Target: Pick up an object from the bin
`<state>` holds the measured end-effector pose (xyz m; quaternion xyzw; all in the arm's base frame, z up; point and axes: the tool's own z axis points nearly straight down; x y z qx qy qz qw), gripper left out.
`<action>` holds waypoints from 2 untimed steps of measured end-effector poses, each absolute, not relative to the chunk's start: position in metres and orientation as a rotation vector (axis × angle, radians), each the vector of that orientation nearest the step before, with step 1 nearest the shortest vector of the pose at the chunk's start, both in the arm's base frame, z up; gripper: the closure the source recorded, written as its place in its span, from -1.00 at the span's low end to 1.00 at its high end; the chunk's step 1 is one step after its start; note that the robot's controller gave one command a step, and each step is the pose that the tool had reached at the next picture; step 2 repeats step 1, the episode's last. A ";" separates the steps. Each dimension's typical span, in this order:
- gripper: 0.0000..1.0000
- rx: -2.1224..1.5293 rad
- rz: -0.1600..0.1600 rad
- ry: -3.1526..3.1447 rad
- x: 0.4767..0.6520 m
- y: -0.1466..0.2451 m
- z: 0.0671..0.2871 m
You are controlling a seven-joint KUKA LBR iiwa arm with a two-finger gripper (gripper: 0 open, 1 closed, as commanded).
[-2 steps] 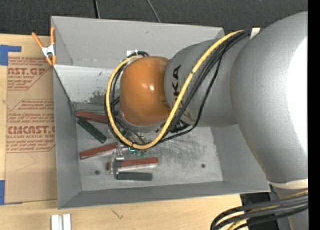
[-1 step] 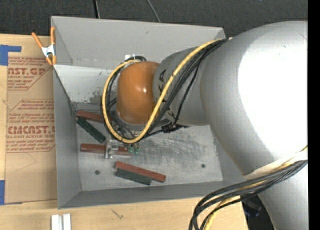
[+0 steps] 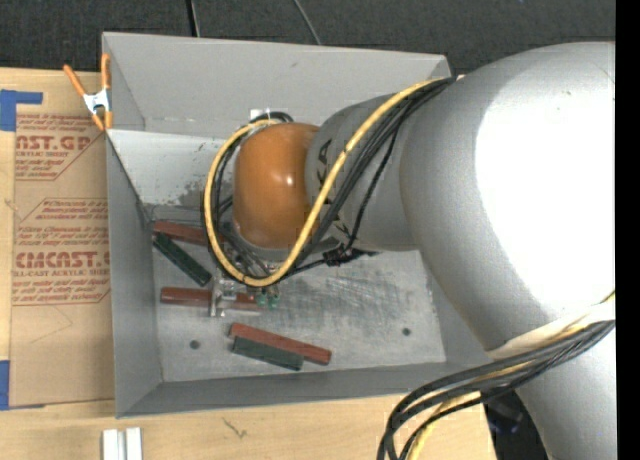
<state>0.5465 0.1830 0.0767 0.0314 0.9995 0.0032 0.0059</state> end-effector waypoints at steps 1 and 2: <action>1.00 0.054 0.004 3.136 0.560 0.186 0.232; 1.00 0.054 0.004 3.136 0.560 0.186 0.232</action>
Offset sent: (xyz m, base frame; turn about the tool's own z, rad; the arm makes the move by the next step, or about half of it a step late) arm 0.0000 0.0000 0.0000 0.0000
